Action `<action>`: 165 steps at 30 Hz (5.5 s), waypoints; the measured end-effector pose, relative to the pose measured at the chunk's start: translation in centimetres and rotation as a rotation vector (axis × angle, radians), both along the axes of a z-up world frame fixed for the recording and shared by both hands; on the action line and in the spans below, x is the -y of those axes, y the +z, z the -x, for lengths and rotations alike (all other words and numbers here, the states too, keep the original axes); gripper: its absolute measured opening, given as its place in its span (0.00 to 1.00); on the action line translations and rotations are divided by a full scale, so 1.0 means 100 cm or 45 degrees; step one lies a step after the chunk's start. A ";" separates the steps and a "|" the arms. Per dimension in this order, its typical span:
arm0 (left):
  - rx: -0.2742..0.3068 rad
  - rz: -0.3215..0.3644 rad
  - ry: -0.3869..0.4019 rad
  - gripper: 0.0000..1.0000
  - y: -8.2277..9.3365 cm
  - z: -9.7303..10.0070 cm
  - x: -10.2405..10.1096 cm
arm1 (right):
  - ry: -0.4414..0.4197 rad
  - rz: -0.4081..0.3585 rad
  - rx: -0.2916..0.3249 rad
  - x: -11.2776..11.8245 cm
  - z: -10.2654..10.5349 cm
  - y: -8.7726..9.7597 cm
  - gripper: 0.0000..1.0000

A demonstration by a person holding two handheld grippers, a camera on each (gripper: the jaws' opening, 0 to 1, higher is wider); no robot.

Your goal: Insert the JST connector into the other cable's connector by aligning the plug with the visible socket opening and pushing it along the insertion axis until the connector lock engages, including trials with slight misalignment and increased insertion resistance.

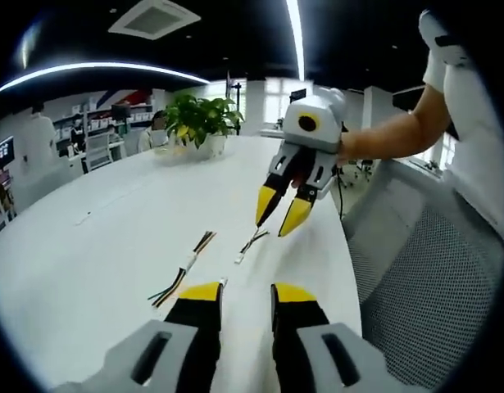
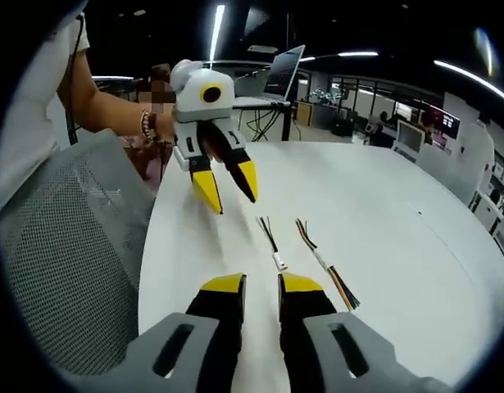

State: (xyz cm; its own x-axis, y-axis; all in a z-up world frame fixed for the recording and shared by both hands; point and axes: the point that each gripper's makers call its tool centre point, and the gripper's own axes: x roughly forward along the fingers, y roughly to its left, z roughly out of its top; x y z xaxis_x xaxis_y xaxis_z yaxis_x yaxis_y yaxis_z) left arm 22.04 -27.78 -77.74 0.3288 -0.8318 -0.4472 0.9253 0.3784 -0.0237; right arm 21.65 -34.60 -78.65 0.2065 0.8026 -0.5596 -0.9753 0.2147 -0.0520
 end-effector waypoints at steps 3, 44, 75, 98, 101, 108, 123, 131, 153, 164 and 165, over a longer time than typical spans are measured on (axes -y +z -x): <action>0.012 -0.017 -0.003 0.17 -0.003 -0.001 0.003 | -0.005 0.007 -0.003 0.001 -0.002 -0.003 0.13; -0.112 -0.054 -0.076 0.12 -0.063 -0.039 0.024 | -0.056 0.046 -0.156 0.006 -0.037 -0.063 0.10; -0.087 -0.054 -0.115 0.00 -0.063 -0.037 0.028 | -0.022 0.001 -0.117 0.001 -0.039 -0.053 0.04; -0.074 -0.059 -0.101 0.00 -0.046 -0.034 0.029 | 0.020 0.002 -0.076 -0.020 -0.033 -0.037 0.03; -0.080 -0.057 -0.108 0.00 -0.046 -0.034 0.030 | 0.022 0.008 -0.074 -0.020 -0.034 -0.038 0.03; -0.088 -0.056 -0.105 0.00 -0.048 -0.036 0.030 | 0.031 0.027 -0.073 -0.022 -0.035 -0.041 0.03; -0.106 -0.104 -0.112 0.00 -0.059 -0.036 0.029 | 0.053 0.105 -0.062 -0.025 -0.035 -0.053 0.03; -0.113 -0.093 -0.116 0.00 -0.060 -0.037 0.031 | 0.053 0.094 -0.074 -0.028 -0.036 -0.055 0.03; -0.144 -0.083 -0.101 0.00 -0.056 -0.040 0.033 | 0.014 0.051 -0.108 -0.027 -0.039 -0.051 0.03; -0.132 -0.087 -0.107 0.00 -0.053 -0.043 0.033 | 0.004 0.034 -0.112 -0.026 -0.042 -0.047 0.03; -0.129 -0.085 -0.105 0.00 -0.052 -0.044 0.033 | 0.003 0.032 -0.110 -0.026 -0.043 -0.046 0.03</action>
